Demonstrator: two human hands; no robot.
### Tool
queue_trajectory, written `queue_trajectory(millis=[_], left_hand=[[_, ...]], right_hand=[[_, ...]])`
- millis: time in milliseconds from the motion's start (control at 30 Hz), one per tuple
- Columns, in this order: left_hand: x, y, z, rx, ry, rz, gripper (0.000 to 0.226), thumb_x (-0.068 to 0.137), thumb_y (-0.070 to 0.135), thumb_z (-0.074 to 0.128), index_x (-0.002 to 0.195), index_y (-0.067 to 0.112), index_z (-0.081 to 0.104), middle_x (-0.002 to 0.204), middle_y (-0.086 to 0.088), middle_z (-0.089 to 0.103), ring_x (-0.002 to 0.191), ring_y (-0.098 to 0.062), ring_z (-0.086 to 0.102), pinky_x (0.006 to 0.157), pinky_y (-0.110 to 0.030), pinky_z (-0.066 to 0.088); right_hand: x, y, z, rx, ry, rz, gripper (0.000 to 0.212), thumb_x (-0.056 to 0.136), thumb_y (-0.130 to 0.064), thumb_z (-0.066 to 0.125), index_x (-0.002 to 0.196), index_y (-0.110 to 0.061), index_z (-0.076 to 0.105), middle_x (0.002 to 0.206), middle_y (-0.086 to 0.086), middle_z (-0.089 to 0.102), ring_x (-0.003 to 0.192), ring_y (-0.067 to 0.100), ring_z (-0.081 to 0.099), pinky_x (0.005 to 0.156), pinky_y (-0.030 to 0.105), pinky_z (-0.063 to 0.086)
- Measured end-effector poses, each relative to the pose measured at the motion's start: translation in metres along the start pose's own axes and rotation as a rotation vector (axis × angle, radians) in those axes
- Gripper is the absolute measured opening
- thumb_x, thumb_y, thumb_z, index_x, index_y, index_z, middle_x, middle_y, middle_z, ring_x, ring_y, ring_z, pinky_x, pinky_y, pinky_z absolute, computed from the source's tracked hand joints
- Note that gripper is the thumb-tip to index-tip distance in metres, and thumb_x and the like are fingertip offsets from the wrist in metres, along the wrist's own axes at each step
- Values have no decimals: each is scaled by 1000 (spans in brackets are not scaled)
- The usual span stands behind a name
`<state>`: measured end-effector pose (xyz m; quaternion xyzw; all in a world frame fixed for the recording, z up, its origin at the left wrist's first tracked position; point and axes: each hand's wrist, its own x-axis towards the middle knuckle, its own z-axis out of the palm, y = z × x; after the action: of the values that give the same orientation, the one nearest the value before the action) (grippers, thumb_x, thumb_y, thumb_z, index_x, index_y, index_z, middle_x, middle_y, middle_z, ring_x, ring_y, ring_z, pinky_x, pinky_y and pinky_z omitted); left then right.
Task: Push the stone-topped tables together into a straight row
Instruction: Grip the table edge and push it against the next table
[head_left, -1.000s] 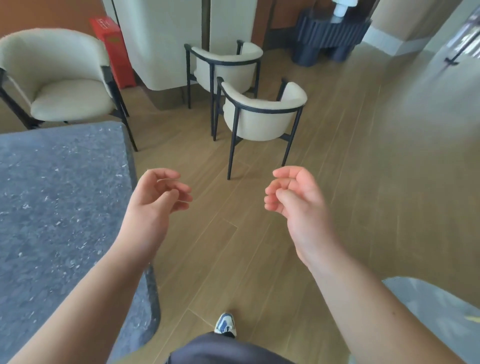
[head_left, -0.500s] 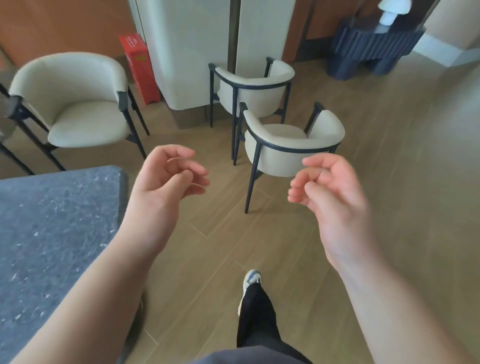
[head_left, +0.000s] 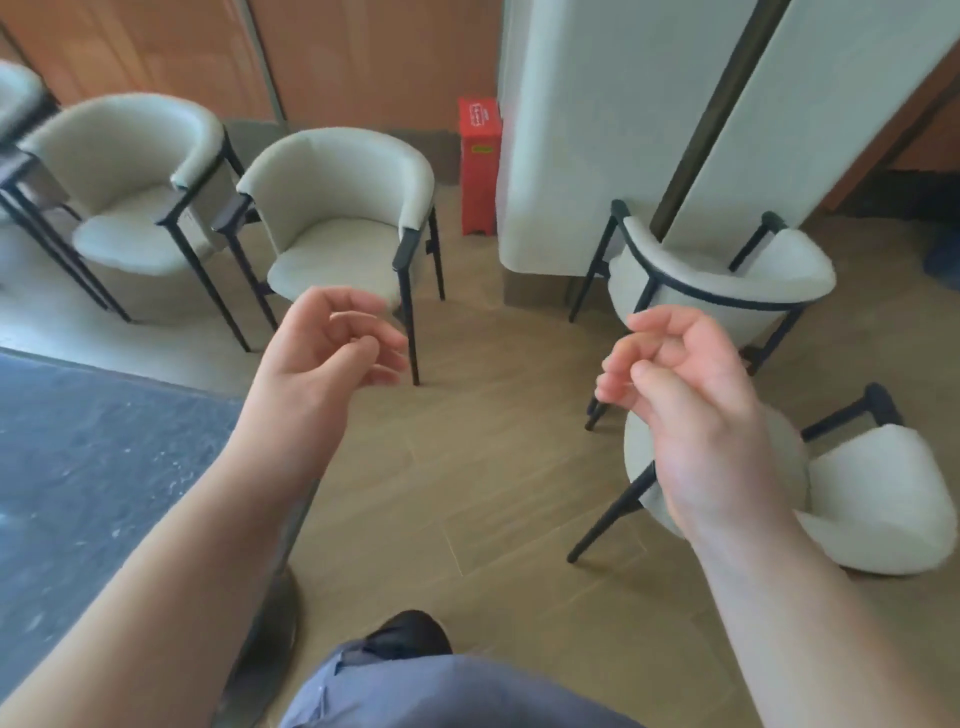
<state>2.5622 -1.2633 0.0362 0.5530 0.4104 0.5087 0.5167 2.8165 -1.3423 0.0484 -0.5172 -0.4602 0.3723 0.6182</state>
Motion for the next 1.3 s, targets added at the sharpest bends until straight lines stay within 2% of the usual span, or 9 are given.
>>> queue_trajectory(millis=[133,300,367,467,700,833,1000,1167,1300], left_hand=[[66,-21,-30,-3,120,-15,29,86,2,46,110,12,60,87,0,70,81,-22,69,78,-34,59],[166,-51,-67,15,213,-32,28,89,0,45,111,11,59,88,-3,70,81,-23,68,79,-37,58],[204,-58,-83,32,237,-69,29,94,-7,43,112,10,58,86,-1,70,81,-22,68,79,-40,58],[256,-66,-107,67,291,-87,29,98,-11,40,114,7,57,86,-2,71,82,-22,69,82,-44,59],[334,-87,-141,86,457,-111,32,97,-10,41,110,14,60,85,1,71,83,-22,70,80,-37,60],[364,-106,-160,115,622,-147,32,97,-8,43,110,16,61,86,2,72,84,-24,70,80,-37,60],[392,-117,-170,126,912,-136,33,98,-11,42,107,16,59,82,3,72,80,-20,70,77,-36,60],[402,-117,-172,115,1179,-133,33,98,-13,42,106,15,57,83,-3,69,77,-20,68,76,-40,56],[386,-116,-189,131,1325,-121,24,88,5,49,109,15,57,83,2,71,78,-19,69,72,-32,58]], right_hand=[[86,30,37,2,-122,41,27,86,-7,48,107,-19,59,85,1,65,82,20,62,84,43,54],[197,65,90,-65,-191,47,28,87,-7,47,109,-20,60,85,0,65,82,18,63,86,45,56],[239,74,108,-79,-192,82,28,86,-10,49,108,-22,61,85,0,65,82,18,63,85,47,56],[304,84,135,-79,-232,79,27,81,-21,52,103,-29,63,85,-2,66,82,18,64,82,42,54],[414,121,194,-40,-401,103,26,81,-22,53,104,-28,63,86,-2,66,83,18,64,80,39,54],[479,149,228,6,-518,162,26,82,-14,51,104,-23,63,84,-1,66,81,18,63,78,37,53],[555,175,281,32,-828,200,27,85,-11,49,105,-24,62,85,0,65,83,20,63,78,33,54],[594,184,356,56,-1124,210,26,83,-7,46,107,-12,57,81,-2,63,79,17,61,77,32,54],[595,191,425,96,-1301,257,28,83,-7,47,109,-10,57,81,-2,65,79,16,62,76,30,56]])
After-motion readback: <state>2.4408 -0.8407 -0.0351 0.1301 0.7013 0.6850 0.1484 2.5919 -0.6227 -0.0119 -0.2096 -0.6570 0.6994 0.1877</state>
